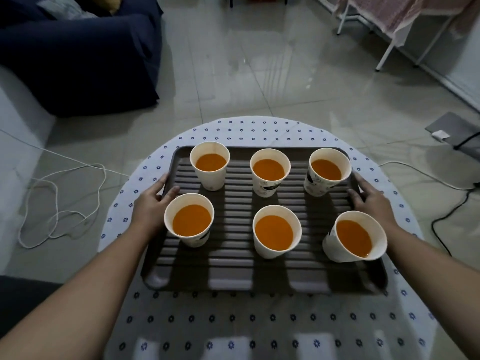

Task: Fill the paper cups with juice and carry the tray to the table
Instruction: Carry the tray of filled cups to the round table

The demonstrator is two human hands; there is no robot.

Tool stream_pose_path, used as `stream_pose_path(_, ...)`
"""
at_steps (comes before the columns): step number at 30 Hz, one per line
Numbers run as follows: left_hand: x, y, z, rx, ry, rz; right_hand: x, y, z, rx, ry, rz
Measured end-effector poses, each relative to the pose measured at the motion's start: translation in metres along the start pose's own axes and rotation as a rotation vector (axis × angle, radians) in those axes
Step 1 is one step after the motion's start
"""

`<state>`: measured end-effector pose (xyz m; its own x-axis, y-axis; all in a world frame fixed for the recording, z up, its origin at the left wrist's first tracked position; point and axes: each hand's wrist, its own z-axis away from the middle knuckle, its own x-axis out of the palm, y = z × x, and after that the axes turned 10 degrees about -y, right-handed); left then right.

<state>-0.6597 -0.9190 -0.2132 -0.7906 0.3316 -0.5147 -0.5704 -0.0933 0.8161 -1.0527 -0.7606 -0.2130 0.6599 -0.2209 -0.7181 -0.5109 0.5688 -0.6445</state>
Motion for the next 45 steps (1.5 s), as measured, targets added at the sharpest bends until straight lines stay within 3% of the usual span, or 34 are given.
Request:
stream_pose_path(11,0.01,-0.012,-0.028,-0.018,0.02,-0.164,0.018,0.017,-0.028,-0.002,0.029,0.245)
stream_pose_path(19,0.002,-0.014,-0.025,-0.064,-0.086,-0.289,0.006,0.021,-0.025,-0.004,0.027,0.279)
stream_pose_path(24,-0.018,-0.011,0.007,-0.037,-0.029,-0.37,-0.015,0.013,0.0,-0.034,0.066,0.217)
stream_pose_path(29,-0.026,-0.007,0.072,0.055,0.163,-0.346,-0.024,0.007,0.059,-0.09,0.238,0.158)
stream_pose_path(33,-0.004,-0.027,0.142,0.059,0.133,-0.354,0.005,0.024,0.141,-0.007,0.377,0.072)
stream_pose_path(38,0.044,-0.051,0.204,0.13,-0.061,-0.558,0.065,0.02,0.223,-0.174,0.256,0.114)
stream_pose_path(42,0.082,-0.053,0.218,0.28,-0.161,-0.749,0.115,0.01,0.247,-0.32,0.009,0.338)
stream_pose_path(45,0.1,-0.055,0.222,0.253,-0.259,-0.813,0.135,0.01,0.249,-0.313,-0.156,0.486)
